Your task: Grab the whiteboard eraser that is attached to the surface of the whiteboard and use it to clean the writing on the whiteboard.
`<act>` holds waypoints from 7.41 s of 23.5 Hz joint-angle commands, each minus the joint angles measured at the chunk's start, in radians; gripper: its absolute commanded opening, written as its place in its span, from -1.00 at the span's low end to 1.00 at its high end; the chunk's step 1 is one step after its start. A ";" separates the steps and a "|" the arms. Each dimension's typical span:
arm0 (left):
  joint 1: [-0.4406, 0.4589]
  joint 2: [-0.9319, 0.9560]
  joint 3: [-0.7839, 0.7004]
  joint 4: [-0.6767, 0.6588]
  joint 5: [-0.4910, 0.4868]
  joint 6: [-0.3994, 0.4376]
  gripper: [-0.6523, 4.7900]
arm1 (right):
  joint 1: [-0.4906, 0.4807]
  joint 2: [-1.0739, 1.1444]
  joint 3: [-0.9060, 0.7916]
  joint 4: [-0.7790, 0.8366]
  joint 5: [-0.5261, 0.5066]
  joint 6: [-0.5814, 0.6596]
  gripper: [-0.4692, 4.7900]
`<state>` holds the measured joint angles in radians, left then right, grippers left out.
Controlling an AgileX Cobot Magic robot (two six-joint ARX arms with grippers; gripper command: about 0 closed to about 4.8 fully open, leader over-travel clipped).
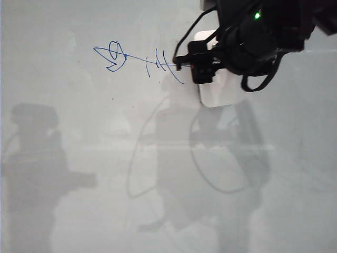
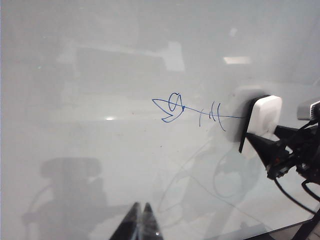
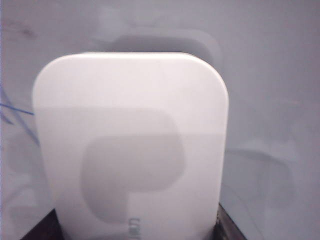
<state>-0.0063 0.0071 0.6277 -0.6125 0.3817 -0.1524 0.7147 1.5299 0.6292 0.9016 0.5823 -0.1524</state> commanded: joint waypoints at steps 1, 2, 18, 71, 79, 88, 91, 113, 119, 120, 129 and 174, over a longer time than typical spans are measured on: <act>0.000 0.000 0.005 0.016 -0.004 0.004 -0.78 | 0.008 0.029 0.020 0.100 -0.041 0.004 -0.03; 0.000 0.000 0.005 0.016 -0.004 0.004 -0.78 | 0.009 0.039 0.030 0.102 -0.049 0.005 -0.03; 0.000 0.000 0.005 0.015 -0.002 0.003 -0.78 | 0.129 0.255 0.364 0.034 -0.091 0.052 -0.04; 0.000 0.000 0.005 0.031 -0.074 0.045 -0.78 | -0.537 -0.602 -0.140 -0.362 -0.319 -0.029 -0.16; 0.000 0.000 0.005 0.032 -0.071 0.048 -0.78 | -0.694 -0.569 -0.138 -0.295 -0.459 0.029 -0.16; 0.000 0.000 0.005 0.032 -0.064 0.048 -0.78 | -0.719 -0.426 -0.125 -0.123 -0.537 0.034 -0.16; 0.000 0.000 0.005 0.032 -0.063 0.048 -0.78 | -0.719 -0.388 -0.105 -0.113 -0.537 0.049 -0.16; 0.000 0.024 -0.002 0.053 -0.206 0.095 -0.78 | -0.713 -0.704 -0.059 -0.582 -0.558 0.071 0.80; 0.000 0.025 -0.056 0.144 -0.258 0.100 -0.78 | -0.705 -1.008 -0.059 -0.926 -0.560 0.167 -0.55; 0.000 0.025 -0.065 0.152 -0.259 0.100 -0.78 | -0.701 -1.050 -0.059 -0.968 -0.562 0.167 -0.78; 0.000 0.025 -0.259 0.366 -0.304 0.100 -0.78 | -0.699 -1.389 -0.125 -1.159 -0.618 0.344 -0.84; 0.000 0.024 -0.620 0.610 -0.448 0.093 -0.78 | -0.695 -1.471 -0.628 -0.727 -0.533 0.122 -0.32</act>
<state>-0.0059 0.0303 0.0036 -0.0177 -0.0685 -0.0601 0.0193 0.0578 0.0048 0.1658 0.0456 -0.0277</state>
